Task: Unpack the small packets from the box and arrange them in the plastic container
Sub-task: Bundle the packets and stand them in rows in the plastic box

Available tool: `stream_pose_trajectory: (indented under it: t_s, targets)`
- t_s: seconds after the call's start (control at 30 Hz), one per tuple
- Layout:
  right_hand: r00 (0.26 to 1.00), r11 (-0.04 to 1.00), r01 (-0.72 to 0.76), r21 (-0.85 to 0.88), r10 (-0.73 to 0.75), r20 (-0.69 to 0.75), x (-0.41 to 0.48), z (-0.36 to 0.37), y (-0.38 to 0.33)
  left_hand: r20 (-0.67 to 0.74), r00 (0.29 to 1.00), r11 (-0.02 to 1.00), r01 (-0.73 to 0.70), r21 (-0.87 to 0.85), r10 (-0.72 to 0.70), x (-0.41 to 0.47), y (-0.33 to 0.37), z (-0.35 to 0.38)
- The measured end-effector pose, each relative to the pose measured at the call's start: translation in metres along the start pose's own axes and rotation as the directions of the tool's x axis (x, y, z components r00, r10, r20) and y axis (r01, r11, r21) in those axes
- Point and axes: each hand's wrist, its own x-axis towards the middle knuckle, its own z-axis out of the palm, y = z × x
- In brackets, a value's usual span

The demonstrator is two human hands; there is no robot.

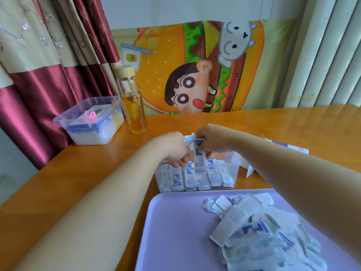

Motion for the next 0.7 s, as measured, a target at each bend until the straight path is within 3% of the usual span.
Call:
stream_pose_trajectory:
  t_s: [0.17, 0.37, 0.53, 0.7]
  targets:
    - [0.996, 1.000, -0.022, -0.015, 0.023, 0.085, 0.014, 0.014, 0.010, 0.050, 0.997, 0.998, 0.052, 0.018, -0.053, 0.026, -0.001, 0.009]
    - [0.992, 0.980, 0.001, -0.200, 0.024, 0.124, 0.023, 0.026, 0.013, 0.071, 0.995, 0.997, 0.072, 0.030, -0.074, 0.039, -0.004, 0.017]
    - [0.995, 0.890, 0.073, -0.450, -0.035, 0.093, 0.024, 0.033, 0.014, 0.077, 0.994, 0.995, 0.070, 0.075, -0.076, 0.045, -0.011, 0.023]
    - [0.997, 0.877, 0.068, -0.476, -0.038, 0.073, 0.023, 0.031, 0.014, 0.093, 0.993, 0.995, 0.060, 0.085, -0.068, 0.046, -0.014, 0.026]
